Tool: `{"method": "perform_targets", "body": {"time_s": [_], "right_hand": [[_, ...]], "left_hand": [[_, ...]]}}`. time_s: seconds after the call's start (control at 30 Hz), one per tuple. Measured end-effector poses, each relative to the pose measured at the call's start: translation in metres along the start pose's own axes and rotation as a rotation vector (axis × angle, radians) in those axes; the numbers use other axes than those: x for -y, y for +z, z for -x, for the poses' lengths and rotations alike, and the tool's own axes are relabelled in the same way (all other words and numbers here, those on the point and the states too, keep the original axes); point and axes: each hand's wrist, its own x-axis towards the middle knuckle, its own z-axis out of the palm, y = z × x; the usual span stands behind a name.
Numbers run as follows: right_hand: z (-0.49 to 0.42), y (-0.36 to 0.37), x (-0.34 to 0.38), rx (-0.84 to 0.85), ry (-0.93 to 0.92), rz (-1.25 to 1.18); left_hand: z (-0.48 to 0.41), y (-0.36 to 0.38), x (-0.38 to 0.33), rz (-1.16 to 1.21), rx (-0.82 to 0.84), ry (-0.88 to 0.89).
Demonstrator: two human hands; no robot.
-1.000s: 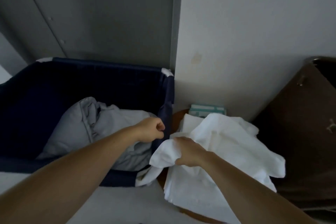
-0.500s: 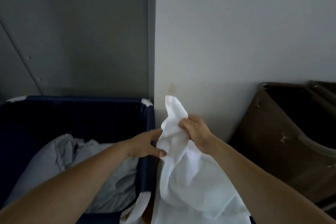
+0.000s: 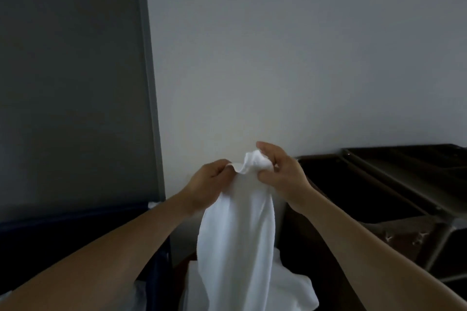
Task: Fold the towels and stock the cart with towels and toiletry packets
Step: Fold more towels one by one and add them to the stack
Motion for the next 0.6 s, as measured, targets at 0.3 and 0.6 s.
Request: {"method": "perform_targets", "body": {"time_s": [0.3,0.6], "right_hand": [[-0.014,-0.02,0.029,-0.037,-0.057,0.127],[-0.058,-0.053,0.086,-0.503,-0.187,0.115]], "left_hand": [[-0.011,0.0,-0.022,-0.136,0.074,-0.008],[0.023,-0.013,0.039,0.216,0.362,-0.263]]}}
